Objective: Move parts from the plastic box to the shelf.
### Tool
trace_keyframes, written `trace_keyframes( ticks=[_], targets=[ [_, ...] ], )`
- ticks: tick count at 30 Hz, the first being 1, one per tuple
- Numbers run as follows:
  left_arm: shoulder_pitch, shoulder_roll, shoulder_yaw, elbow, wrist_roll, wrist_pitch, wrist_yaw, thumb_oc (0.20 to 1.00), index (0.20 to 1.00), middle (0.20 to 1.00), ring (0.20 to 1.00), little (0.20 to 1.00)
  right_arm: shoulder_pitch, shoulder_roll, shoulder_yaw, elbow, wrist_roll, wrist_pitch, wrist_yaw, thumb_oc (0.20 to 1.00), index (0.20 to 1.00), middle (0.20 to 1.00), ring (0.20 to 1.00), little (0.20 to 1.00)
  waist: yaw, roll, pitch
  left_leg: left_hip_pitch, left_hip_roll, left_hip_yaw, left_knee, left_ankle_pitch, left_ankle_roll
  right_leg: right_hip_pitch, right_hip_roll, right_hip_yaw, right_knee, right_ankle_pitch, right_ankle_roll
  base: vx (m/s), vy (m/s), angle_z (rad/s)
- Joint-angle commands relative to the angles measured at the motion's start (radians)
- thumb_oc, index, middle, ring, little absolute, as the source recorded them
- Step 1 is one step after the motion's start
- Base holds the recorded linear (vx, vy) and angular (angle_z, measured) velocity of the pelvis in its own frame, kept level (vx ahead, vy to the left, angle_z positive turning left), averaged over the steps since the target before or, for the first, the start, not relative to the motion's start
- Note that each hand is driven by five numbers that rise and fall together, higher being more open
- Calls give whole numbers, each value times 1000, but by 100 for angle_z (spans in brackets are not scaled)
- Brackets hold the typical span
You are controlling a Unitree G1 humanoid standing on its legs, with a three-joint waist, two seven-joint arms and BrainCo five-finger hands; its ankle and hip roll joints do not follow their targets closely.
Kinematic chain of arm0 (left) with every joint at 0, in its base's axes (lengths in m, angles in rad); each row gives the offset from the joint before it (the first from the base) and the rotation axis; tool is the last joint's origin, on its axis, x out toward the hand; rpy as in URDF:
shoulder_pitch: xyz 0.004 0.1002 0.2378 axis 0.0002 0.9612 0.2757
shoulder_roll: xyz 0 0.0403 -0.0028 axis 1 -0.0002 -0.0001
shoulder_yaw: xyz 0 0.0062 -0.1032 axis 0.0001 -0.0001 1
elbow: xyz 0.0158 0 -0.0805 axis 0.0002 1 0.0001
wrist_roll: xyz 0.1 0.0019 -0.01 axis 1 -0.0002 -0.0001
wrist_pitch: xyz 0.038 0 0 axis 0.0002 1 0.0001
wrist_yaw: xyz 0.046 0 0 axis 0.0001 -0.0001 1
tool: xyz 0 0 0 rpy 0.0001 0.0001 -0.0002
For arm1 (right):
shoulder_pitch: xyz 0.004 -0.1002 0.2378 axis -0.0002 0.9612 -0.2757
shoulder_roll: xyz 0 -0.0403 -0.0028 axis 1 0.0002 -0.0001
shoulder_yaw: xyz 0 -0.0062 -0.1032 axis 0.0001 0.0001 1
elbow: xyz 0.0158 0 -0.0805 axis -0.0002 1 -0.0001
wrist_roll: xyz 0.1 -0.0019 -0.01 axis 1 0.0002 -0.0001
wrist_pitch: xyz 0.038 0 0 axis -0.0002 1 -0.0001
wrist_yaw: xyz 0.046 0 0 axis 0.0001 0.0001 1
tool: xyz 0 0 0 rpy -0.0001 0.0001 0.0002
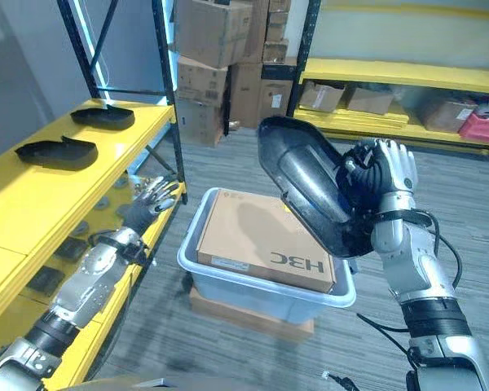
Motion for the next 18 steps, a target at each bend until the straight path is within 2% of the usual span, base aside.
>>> trace_keyframes(
  ticks=[1,8,18],
  targets=[
    [-105,5,-24,26,-2,-35,11,1000,1000,1000,1000,1000,-65,-39,-46,-43,-62,-35,-78,200,200,200,200,200,35,-56,-42,110,-7,19,0,-187,15,-10,27,-36,30,-95,-20,0,0,0],
    [-143,-72,-88,106,7,-17,48,1000,1000,1000,1000,1000,-82,13,-9,-116,-131,-18,-119,200,200,200,200,200,23,-45,-45,127,-6,21,1,-191,17,5,28,-32,32,-102,-24,-5,-1,0],
    [-189,-172,-148,199,-76,-10,125,1000,1000,1000,1000,1000,-163,94,71,-164,-205,24,-209,200,200,200,200,200,13,-38,-39,118,-5,22,3,-184,19,-10,29,-29,39,-99,-29,-2,-1,0]
  ],
)
